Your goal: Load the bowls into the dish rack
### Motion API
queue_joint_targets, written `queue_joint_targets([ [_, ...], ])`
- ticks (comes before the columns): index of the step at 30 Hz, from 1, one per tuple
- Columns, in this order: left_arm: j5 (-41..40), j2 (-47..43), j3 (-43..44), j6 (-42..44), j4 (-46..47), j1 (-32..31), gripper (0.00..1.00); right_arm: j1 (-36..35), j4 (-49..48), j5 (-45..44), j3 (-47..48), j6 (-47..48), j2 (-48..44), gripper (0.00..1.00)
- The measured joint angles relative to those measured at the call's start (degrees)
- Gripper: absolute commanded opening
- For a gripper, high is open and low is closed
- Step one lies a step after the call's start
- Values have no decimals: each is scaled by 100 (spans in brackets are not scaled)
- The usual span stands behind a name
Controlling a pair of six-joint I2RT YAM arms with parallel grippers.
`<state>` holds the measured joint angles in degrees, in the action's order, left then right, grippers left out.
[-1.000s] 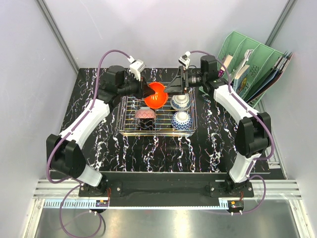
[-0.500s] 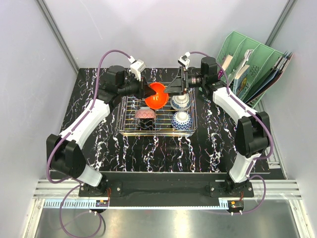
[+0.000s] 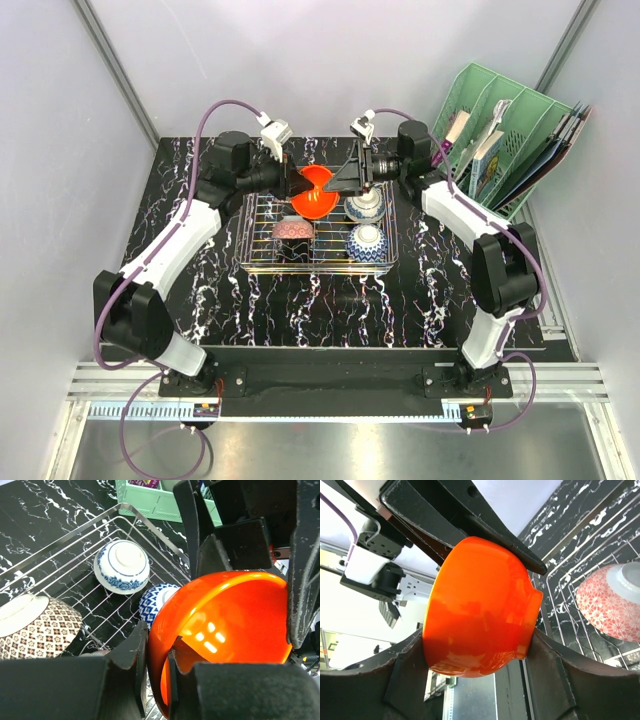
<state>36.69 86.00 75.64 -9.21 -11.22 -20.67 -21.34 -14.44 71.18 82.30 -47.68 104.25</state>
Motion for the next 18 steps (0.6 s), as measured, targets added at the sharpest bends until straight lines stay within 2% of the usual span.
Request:
queue_joint_targets([
  [2,-17,0,0,-2,-13,4,0,0,-393,7,-109,-280,15,65],
  [4,-39,-2,0,-17,-13,7,0,0,-1058,37,-273,-730,68,56],
  [5,-52,-2,0,-26,-13,13,0,2,-1440,50,-352,-997,114,47],
  [7,-81,-2,0,-52,-17,22,2,2,-2105,101,-448,-1471,238,43],
  [8,-96,-2,0,-68,-22,26,29,4,-2352,122,-463,-1655,293,40],
  [9,-101,-2,0,-83,-26,31,43,4,-2540,155,-468,-1792,343,34],
  [11,-31,-2,11,-136,50,39,57,11,-2693,245,-476,-2033,376,23],
  [13,-13,0,26,-98,94,17,64,-24,-2723,400,-470,-2035,356,18],
  [18,-50,-2,118,-31,20,37,71,-92,-1849,479,-452,-1388,262,12],
])
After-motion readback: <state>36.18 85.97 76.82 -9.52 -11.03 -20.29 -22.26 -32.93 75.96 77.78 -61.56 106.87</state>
